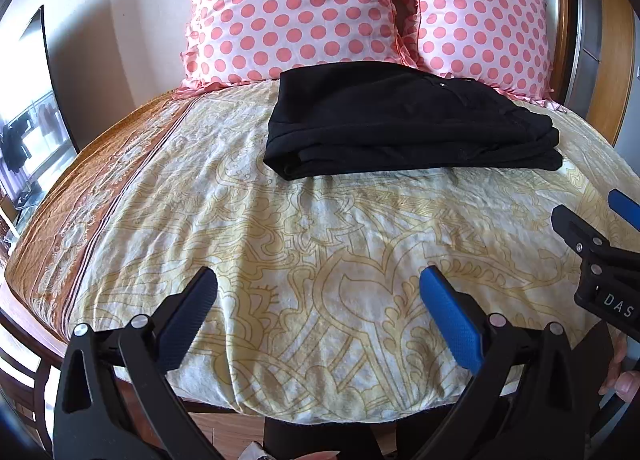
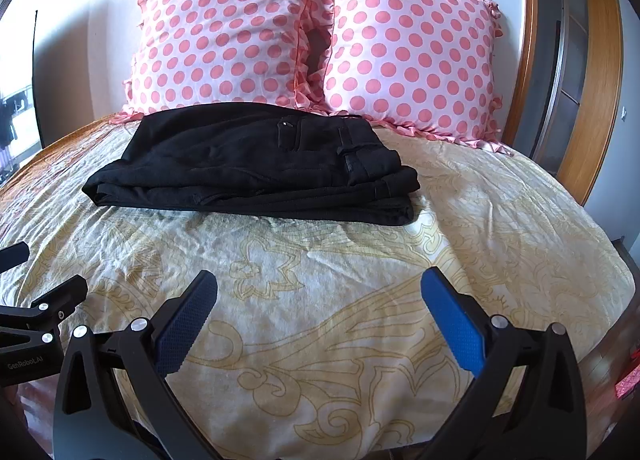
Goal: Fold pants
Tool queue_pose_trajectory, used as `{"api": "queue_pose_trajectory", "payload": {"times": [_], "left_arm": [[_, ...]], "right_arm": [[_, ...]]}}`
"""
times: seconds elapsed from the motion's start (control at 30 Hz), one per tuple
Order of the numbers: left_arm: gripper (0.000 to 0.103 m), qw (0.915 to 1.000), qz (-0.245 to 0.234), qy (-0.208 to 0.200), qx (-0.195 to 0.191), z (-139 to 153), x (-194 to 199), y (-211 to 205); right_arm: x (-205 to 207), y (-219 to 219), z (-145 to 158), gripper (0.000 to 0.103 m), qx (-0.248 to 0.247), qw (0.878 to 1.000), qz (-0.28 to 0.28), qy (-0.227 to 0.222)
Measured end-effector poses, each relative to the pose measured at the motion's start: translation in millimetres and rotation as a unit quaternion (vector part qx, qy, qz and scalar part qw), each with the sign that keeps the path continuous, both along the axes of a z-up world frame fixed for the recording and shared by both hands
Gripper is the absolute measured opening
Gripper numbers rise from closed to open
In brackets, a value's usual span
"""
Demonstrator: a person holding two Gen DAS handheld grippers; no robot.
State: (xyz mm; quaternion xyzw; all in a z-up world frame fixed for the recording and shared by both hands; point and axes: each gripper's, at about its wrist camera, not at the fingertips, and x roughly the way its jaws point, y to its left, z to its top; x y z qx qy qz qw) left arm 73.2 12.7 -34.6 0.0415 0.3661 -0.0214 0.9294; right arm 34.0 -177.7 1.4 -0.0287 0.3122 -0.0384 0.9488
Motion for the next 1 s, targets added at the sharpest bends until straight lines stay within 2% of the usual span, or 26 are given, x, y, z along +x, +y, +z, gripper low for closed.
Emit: {"api": "queue_pose_trajectory", "payload": {"times": [1.0], "left_arm": [[0.101, 0.9999, -0.004, 0.010, -0.001, -5.1, 3.8, 1.4]], "right_arm": [[2.3, 0.8, -2.5, 0.102, 0.001, 1.000, 0.000, 0.003]]}}
